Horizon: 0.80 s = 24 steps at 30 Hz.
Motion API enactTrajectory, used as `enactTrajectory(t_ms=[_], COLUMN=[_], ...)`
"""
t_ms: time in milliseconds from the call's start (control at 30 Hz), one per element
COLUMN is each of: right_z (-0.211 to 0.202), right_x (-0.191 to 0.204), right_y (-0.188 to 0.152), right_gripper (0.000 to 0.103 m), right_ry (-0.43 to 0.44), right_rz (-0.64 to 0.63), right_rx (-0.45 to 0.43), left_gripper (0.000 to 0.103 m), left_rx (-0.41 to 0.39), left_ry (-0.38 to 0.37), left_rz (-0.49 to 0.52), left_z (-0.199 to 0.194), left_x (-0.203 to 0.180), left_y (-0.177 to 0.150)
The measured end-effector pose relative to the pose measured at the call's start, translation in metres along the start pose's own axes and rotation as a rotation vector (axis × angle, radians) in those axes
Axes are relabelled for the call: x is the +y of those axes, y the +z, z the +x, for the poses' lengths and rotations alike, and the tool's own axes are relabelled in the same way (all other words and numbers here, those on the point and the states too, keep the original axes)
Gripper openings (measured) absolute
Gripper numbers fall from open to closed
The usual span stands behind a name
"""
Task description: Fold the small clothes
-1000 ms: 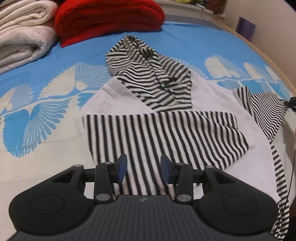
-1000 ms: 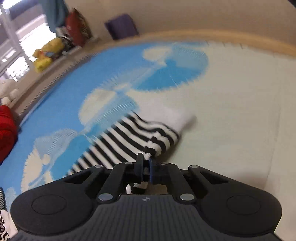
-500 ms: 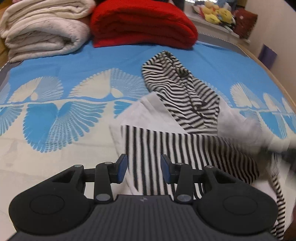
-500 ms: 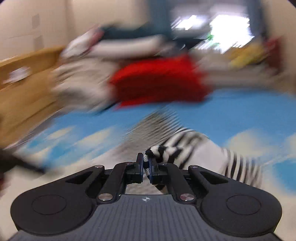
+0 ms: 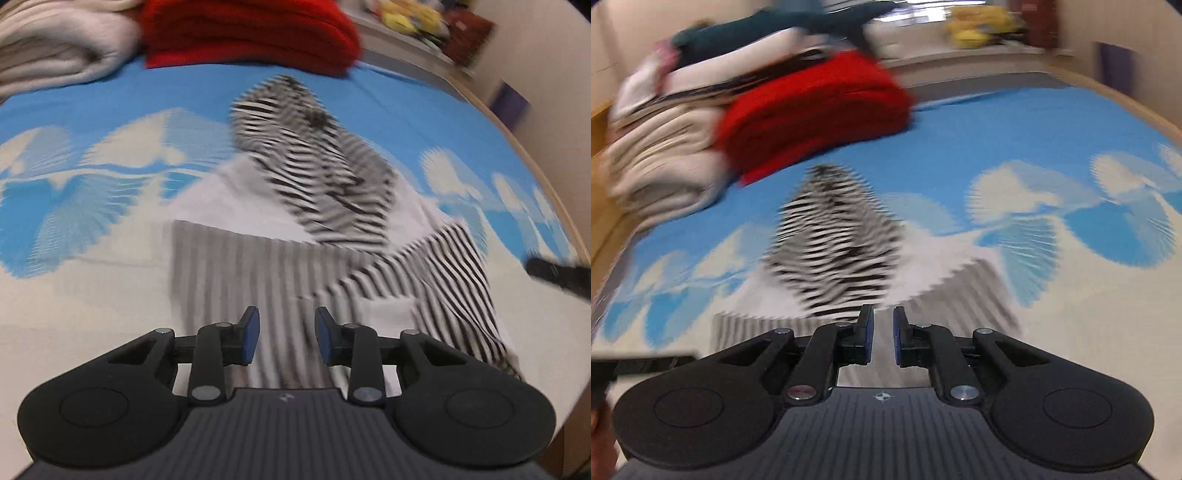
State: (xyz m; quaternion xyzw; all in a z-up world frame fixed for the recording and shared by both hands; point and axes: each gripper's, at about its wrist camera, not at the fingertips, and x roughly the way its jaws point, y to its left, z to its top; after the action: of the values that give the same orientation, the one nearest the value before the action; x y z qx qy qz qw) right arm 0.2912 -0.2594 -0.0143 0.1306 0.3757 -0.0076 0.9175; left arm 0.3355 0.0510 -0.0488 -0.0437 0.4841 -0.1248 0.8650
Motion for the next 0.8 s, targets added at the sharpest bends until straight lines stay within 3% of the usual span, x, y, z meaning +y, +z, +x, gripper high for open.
enactTrajectory(t_ms=[133,267,433,500,533,567,700,800], right_z=[0.002,-0.005,0.001,0.006,0.008,0.011,0.030,0.040], right_x=[-0.017,-0.011,-0.024,-0.027,-0.029,-0.031,-0.041,-0.046], right_y=[0.010,0.020,0.025,0.026,0.025,0.023,0.008,-0.001], right_gripper=[0.014,0.014,0.014,0.016,0.016,0.019,0.020,0.020], right_ry=[0.015,0.017,0.026,0.029,0.034,0.037,0.006,-0.032], right_rz=[0.052,-0.048,-0.040,-0.044,-0.044,-0.037,0.027,0.047], right_rx=[0.003,-0.073,-0.047,-0.033,-0.017,0.003,0.145,0.193], left_gripper=[0.038,0.059,0.062,0.048,0.025,0.018,0.016,0.017], left_rx=[0.043,0.129,0.223,0.197,0.188,0.172,0.047,0.017], left_ry=[-0.065,-0.096,-0.010,-0.027,-0.030,-0.022,-0.002,0.013], left_rz=[0.075,0.154,0.297,0.298,0.280,0.259,0.171,0.035], left_z=[0.023,0.053,0.089,0.088,0.083,0.073,0.019,-0.013], left_x=[-0.044,-0.084,-0.106,-0.099,-0.095,-0.091,-0.066,-0.031], left_y=[-0.006,-0.018,-0.047,-0.049,-0.048,-0.044,-0.028,-0.017])
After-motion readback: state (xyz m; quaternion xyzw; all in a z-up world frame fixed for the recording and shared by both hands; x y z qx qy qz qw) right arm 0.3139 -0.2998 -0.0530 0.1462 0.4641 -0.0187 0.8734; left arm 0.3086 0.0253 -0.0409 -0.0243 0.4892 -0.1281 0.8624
